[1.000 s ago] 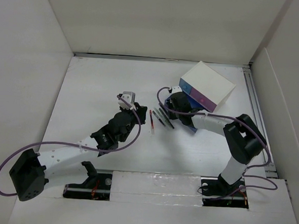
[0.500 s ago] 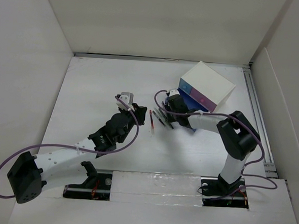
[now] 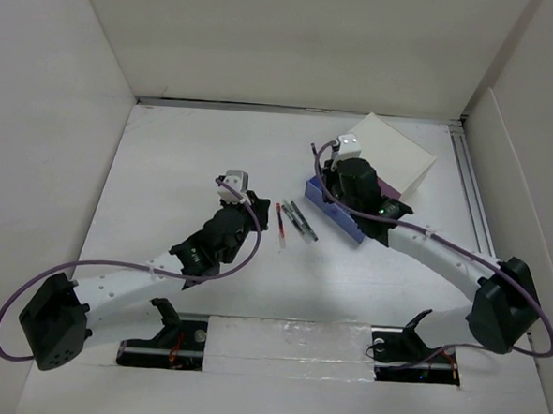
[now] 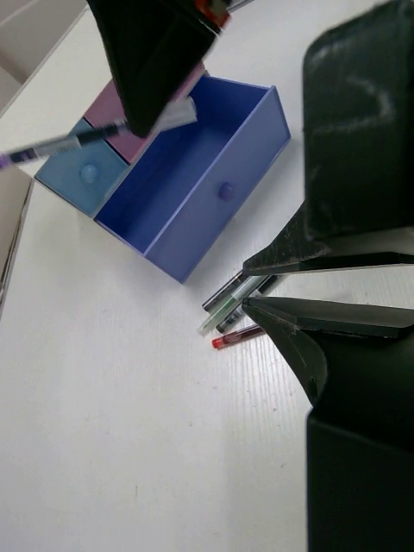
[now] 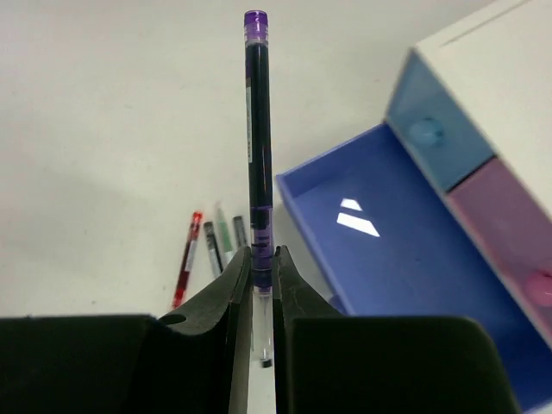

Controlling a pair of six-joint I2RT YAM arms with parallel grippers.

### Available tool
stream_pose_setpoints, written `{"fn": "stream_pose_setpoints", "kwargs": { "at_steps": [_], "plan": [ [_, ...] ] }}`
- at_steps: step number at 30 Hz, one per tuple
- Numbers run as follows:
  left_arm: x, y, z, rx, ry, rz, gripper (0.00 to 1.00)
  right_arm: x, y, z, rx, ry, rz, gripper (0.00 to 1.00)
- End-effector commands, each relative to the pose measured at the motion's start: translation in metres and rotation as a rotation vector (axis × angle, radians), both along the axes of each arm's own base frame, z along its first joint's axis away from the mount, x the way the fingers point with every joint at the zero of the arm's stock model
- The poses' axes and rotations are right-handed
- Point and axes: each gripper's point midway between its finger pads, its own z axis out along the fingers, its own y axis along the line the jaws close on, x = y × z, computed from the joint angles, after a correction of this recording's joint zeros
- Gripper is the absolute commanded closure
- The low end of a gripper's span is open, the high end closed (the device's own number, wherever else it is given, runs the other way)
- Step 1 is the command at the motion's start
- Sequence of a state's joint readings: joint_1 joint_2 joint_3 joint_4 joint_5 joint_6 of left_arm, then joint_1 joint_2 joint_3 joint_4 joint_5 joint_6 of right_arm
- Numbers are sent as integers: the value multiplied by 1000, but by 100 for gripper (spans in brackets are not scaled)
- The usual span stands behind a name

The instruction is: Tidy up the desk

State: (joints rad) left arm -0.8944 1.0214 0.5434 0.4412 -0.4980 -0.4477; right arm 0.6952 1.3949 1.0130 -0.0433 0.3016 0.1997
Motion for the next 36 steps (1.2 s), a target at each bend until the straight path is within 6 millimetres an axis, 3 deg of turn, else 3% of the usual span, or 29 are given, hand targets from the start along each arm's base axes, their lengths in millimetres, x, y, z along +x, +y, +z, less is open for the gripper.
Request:
{"fn": "stream_pose_setpoints", "kwargs": {
  "at_steps": [1,5,8,13,15,16,17,18,21,27,36],
  "plan": [
    [8,0,9,-37,-2,42,87,11,-42,-13,-80,40,-103,99],
    [13,-7,-2,-7,41,47,86,13,-64,-23,-112,61,-167,99],
    [21,-14,-26,48,113,74,81,15,-77,-29,-132,72,-205,95],
    [30,-26,-60,124,214,95,73,14,-86,-29,-132,68,-235,69],
    [34,-33,-76,167,269,98,72,14,-91,-27,-123,60,-249,64],
    [38,-39,-72,164,273,100,72,13,-91,-23,-114,51,-250,59],
    [35,-42,-90,211,312,95,72,11,-92,-23,-110,51,-248,58],
    [33,-46,-94,219,323,94,71,10,-91,-21,-99,46,-243,55],
    [33,-50,-114,261,372,111,76,3,-89,-15,-54,33,-227,54],
    [33,-48,-143,321,433,144,79,-22,-76,10,82,-51,-150,61],
    [33,-49,-176,425,495,172,84,-43,-66,13,139,-62,-51,61]
  ]
}}
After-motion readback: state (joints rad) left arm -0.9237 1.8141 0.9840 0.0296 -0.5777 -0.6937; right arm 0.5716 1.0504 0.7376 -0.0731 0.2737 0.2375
